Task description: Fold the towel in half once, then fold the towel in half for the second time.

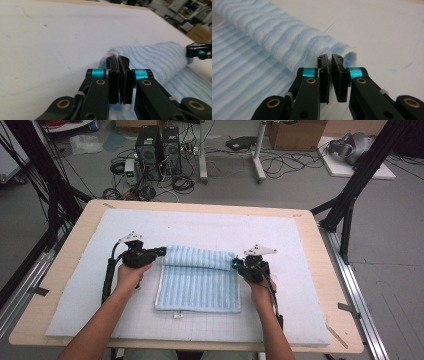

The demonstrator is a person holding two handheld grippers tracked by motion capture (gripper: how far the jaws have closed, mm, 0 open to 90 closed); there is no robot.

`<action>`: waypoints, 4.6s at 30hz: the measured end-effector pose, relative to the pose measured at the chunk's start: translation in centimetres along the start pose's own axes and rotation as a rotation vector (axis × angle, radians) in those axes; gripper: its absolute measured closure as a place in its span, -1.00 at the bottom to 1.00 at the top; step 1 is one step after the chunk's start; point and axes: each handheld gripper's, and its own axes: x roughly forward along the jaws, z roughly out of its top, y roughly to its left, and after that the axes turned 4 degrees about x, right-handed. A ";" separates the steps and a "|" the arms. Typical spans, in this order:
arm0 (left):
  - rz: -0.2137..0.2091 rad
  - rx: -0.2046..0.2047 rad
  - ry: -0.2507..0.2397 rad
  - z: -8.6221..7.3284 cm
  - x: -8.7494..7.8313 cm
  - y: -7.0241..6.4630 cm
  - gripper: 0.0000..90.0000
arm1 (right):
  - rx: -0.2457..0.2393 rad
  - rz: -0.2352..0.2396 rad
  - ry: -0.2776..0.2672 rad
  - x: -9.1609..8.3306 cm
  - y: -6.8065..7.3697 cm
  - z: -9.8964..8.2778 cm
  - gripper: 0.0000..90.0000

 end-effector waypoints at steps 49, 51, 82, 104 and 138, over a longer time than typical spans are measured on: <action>0.202 0.068 0.157 1.0 4.4 1.6 0.18 | 0.104 -0.206 0.062 4.7 -3.0 2.4 0.32; 0.173 0.042 0.135 0.8 3.7 1.8 0.19 | 0.087 -0.187 0.039 4.1 -2.9 2.4 0.31; -0.054 0.121 -0.147 -1.4 -6.3 0.1 -0.64 | -0.063 -0.104 -0.035 -6.0 -1.4 -2.0 -0.75; -0.031 0.104 -0.128 -1.9 -6.7 0.4 -0.62 | -0.051 -0.094 -0.081 -6.3 -1.8 -2.0 -0.75; 0.042 0.102 0.053 4.0 1.9 1.8 -0.33 | -0.006 -0.030 -0.083 -5.9 -2.5 -2.1 -0.75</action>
